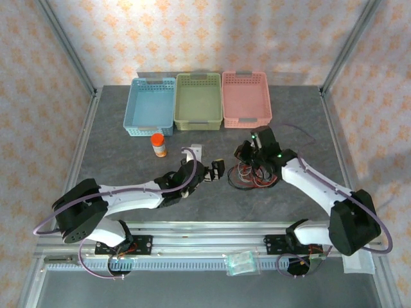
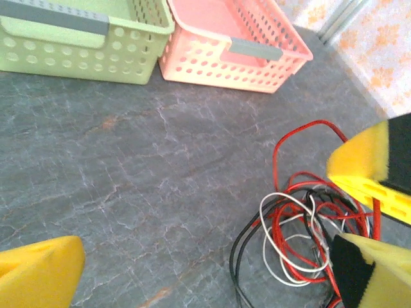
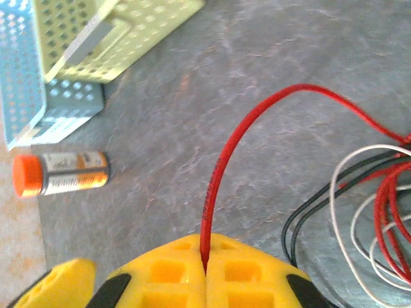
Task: Untangle the cables
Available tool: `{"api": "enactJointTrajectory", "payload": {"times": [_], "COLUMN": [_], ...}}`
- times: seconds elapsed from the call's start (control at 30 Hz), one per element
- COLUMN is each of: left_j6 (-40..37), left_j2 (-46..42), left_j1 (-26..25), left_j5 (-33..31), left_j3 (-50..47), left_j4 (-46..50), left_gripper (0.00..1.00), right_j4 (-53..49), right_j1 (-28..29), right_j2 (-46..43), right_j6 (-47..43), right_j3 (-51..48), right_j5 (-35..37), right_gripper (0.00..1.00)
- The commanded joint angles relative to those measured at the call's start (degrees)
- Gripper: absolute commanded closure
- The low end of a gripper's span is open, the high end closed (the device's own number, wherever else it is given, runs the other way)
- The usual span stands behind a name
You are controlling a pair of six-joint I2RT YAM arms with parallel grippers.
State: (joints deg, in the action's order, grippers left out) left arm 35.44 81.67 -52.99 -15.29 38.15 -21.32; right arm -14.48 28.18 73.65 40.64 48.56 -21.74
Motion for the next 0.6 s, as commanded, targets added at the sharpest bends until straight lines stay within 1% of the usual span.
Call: {"api": "enactJointTrajectory", "payload": {"times": [0.0, 0.1, 0.27, 0.4, 0.57], "left_j6": [2.7, 3.6, 3.0, 1.1, 0.0], "left_j2": [-1.2, -0.5, 3.0, 7.0, 12.8], "left_j1": [1.0, 1.6, 2.1, 2.0, 1.9], "left_j5": [-1.7, -1.6, 0.7, 5.7, 10.7], "left_j3": [-1.0, -1.2, 1.4, 4.9, 9.5], "left_j4": [-1.6, -3.1, -4.8, -7.7, -9.1], "left_gripper": [0.01, 0.01, 0.01, 0.01, 0.0], "right_j4": [0.0, -0.5, -3.2, -6.6, -6.5], "right_j1": [1.0, 1.0, 1.1, 1.1, 1.1], "right_j2": [-2.0, -5.7, -10.1, -11.4, -13.8], "right_j6": [-7.5, -10.9, -16.7, -18.2, -17.4], "right_j3": [2.0, 2.1, 4.3, 7.6, 10.6], "right_j5": [-1.0, 0.2, -2.2, -1.7, -2.1], "right_gripper": [1.0, 1.0, 1.0, 1.0, 1.0]}}
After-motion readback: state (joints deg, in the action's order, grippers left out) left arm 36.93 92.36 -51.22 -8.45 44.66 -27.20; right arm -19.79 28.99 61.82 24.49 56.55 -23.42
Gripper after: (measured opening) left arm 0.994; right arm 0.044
